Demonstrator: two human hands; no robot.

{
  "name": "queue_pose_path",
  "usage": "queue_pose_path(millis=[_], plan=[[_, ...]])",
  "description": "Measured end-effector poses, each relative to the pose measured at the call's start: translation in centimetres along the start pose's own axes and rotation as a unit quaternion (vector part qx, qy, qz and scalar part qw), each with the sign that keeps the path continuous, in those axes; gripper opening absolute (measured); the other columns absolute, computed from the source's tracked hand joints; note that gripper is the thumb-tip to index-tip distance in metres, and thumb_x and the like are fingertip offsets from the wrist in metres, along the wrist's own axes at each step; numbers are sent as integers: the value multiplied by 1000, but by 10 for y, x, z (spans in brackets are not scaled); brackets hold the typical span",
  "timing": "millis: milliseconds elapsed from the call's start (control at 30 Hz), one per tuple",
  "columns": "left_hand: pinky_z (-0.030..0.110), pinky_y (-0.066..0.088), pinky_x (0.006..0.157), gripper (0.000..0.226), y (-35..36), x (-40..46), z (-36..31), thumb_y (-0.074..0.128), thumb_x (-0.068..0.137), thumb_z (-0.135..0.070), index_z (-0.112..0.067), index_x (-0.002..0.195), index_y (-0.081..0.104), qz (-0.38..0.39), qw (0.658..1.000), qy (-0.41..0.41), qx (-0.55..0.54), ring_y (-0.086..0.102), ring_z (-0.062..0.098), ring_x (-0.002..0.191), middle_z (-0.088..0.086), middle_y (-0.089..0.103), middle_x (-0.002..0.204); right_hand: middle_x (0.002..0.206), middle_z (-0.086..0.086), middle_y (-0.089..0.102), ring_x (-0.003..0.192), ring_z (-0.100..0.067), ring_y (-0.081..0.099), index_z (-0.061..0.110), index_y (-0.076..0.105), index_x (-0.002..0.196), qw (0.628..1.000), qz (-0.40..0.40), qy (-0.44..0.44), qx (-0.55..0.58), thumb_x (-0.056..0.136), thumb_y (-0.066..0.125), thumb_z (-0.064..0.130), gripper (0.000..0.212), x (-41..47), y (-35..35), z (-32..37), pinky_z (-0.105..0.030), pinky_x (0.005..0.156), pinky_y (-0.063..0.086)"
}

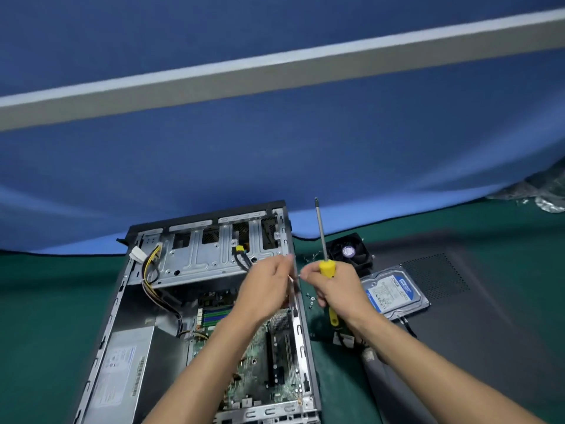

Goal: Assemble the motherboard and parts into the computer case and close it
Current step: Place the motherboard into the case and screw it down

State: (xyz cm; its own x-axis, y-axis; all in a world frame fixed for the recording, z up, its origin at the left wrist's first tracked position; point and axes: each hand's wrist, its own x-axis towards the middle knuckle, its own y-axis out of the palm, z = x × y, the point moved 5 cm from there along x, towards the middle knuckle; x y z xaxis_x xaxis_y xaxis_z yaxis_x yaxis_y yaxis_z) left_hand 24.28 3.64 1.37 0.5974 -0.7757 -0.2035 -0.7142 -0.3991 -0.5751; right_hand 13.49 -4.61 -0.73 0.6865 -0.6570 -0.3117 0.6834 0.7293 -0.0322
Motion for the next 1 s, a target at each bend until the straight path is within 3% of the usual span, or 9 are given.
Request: queue_pose_path(millis=[167, 267, 367, 467, 533, 633, 733, 867, 1000], plan=[[20, 30, 37, 45, 5, -5, -18, 31, 104, -24, -6, 75, 59, 95, 991, -25, -93, 41, 11, 34, 8, 64, 58, 40, 2, 51, 35, -8, 41, 11, 62, 65, 999, 39, -33, 14, 90, 58, 5, 27, -7, 8, 22, -19, 42, 36], [15, 23, 32, 56, 0, -12, -16, 33, 104, -29, -2, 62, 57, 118, 981, -60, -139, 38, 10, 26, 4, 58, 44, 41, 4, 51, 35, -9, 40, 11, 59, 67, 998, 49, -27, 13, 89, 58, 2, 23, -8, 12, 20, -21, 42, 35], [14, 20, 34, 58, -3, -17, -8, 39, 101, -38, -12, 51, 49, 105, 976, -95, -167, 33, 12, 26, 3, 46, 37, 42, 7, 50, 34, -8, 41, 11, 54, 74, 999, 49, -7, 16, 90, 58, 3, 18, -8, 18, 18, -20, 40, 36], [13, 17, 35, 50, -10, -17, 6, 40, 100, -38, -16, 55, 37, 44, 960, -142, -236, 27, 10, 29, -2, 39, 40, 57, 2, 54, 44, -11, 48, 14, 48, 80, 997, 44, 17, -55, 91, 53, 14, 12, -4, 21, 18, -24, 48, 42], [15, 20, 33, 42, -16, -17, 18, 41, 100, -33, -16, 62, 37, -15, 921, -183, -345, 30, 9, 32, -3, 39, 43, 68, 0, 61, 52, -13, 57, 17, 50, 82, 990, 59, 12, -124, 93, 46, 18, 12, -5, 20, 19, -30, 58, 46], [17, 38, 31, 29, -29, -19, 34, 48, 98, -25, -10, 73, 49, -98, 803, -228, -542, 52, 11, 37, 2, 58, 50, 84, 1, 67, 63, -14, 65, 21, 58, 95, 982, 93, -27, -164, 98, 49, 26, 11, -8, 19, 22, -34, 68, 53], [24, 55, 44, 20, -40, -22, 44, 53, 94, -20, -3, 86, 59, -139, 707, -231, -654, 70, 18, 57, 12, 71, 70, 124, 9, 62, 110, -13, 59, 33, 54, 130, 933, 112, -87, -332, 94, 53, 41, 36, -9, 17, 22, -33, 95, 46], [38, 52, 86, 19, -49, -27, 57, 55, 93, -22, -6, 88, 63, -169, 681, -241, -671, 68, 25, 83, 11, 70, 82, 136, 15, 53, 116, -8, 55, 38, 46, 138, 898, 107, -144, -403, 92, 53, 49, 47, -11, 17, 29, -30, 97, 40], [41, 48, 88, 18, -51, -31, 63, 57, 92, -22, -6, 86, 64, -168, 660, -259, -685, 70, 25, 72, 12, 71, 84, 121, 19, 61, 106, -5, 55, 37, 53, 132, 876, 109, -189, -429, 90, 54, 52, 45, -11, 22, 32, -25, 82, 38]])
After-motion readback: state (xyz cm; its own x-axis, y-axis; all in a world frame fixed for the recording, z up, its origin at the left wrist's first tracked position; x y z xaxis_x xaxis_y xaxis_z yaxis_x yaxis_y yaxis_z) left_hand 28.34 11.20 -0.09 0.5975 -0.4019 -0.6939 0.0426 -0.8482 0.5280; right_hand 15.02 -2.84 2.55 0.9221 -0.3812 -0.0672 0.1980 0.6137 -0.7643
